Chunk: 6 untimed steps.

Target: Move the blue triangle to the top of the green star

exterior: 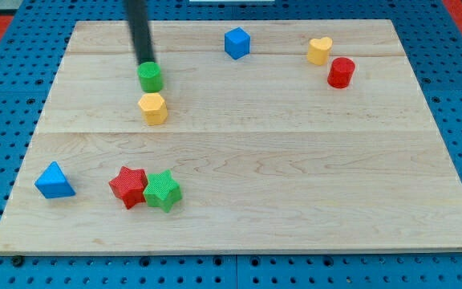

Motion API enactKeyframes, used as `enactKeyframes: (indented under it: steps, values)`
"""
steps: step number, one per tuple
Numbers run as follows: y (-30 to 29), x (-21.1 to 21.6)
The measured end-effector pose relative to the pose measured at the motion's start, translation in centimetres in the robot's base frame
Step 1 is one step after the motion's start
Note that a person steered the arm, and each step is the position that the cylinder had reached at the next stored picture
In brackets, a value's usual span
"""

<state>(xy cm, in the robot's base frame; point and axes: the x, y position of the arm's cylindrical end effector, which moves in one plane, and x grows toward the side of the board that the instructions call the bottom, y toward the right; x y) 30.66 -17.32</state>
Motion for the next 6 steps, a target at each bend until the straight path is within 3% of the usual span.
enactKeyframes:
  steps: [1,3,4,5,6]
  values:
    - [-9.5,3.0]
    - [-12.7,17.9]
    - [-8.2,23.6]
    - [-4.9,24.0]
    - [-0.6,20.6]
